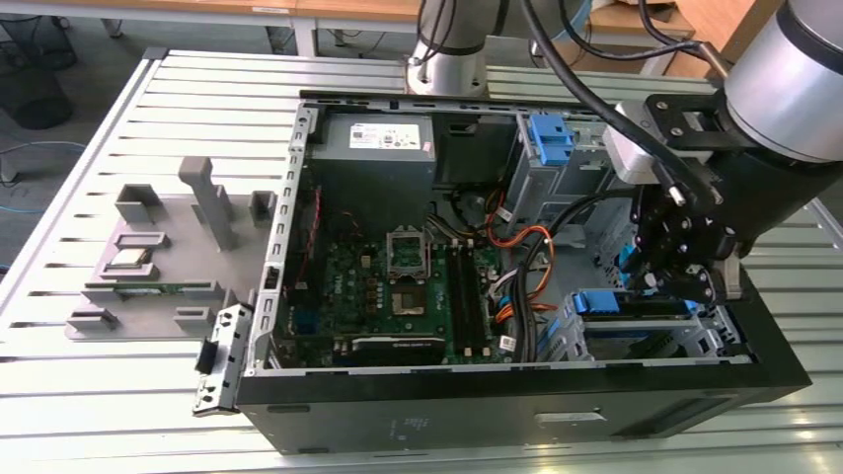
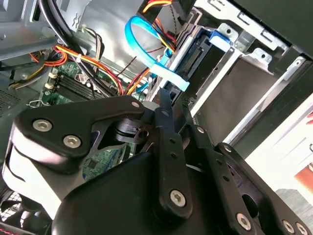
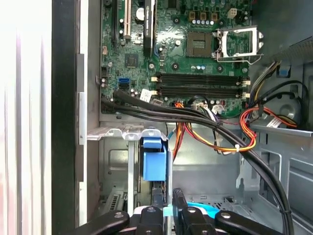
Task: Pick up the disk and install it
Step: 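Insert the first disk wire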
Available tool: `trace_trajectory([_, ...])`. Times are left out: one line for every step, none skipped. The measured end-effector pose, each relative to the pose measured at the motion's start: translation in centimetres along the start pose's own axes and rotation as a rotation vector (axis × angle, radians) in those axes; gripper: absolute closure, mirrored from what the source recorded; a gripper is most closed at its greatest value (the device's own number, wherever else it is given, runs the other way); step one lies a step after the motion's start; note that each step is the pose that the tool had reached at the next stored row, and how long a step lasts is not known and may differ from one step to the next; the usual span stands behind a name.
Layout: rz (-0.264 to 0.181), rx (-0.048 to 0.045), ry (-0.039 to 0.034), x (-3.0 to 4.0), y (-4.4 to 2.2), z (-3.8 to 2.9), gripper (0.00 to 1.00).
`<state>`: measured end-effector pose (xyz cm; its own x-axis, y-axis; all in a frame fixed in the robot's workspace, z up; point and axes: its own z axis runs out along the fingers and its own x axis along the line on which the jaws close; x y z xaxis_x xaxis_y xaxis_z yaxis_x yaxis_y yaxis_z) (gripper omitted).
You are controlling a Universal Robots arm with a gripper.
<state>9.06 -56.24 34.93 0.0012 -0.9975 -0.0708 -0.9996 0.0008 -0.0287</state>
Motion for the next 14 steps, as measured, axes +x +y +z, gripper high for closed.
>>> trace_trajectory([0.001,-0.0006,-0.0001,0.00,-0.18,0.01,0.76])
trace_trajectory([0.001,-0.0013,-0.0001,0.00,-0.40,0.02,0.76])
trace_trajectory([0.002,-0.0018,0.0001,-0.01,-0.61,0.02,0.76])
trace_trajectory([0.003,-0.0024,-0.0001,0.00,-0.83,0.04,0.76])
trace_trajectory([0.003,-0.0027,0.0000,0.00,-1.05,0.04,0.76])
trace_trajectory([0.004,-0.0031,0.0000,0.00,-1.27,0.05,0.76])
trace_trajectory([0.005,-0.0035,0.0001,0.00,-1.48,0.06,0.76])
trace_trajectory([0.006,-0.0037,0.0001,0.00,-1.71,0.07,0.76])
trace_trajectory([0.007,-0.0040,0.0001,0.00,-1.91,0.08,0.76])
trace_trajectory([0.008,-0.0041,0.0001,0.00,-2.12,0.08,0.76])
trace_trajectory([0.009,-0.0043,0.0002,0.00,-2.31,0.09,0.76])
trace_trajectory([0.010,-0.0044,0.0002,0.00,-2.50,0.09,0.76])
trace_trajectory([0.011,-0.0046,0.0003,0.00,-2.68,0.10,0.76])
trace_trajectory([0.012,-0.0047,0.0003,0.00,-2.81,0.10,0.76])
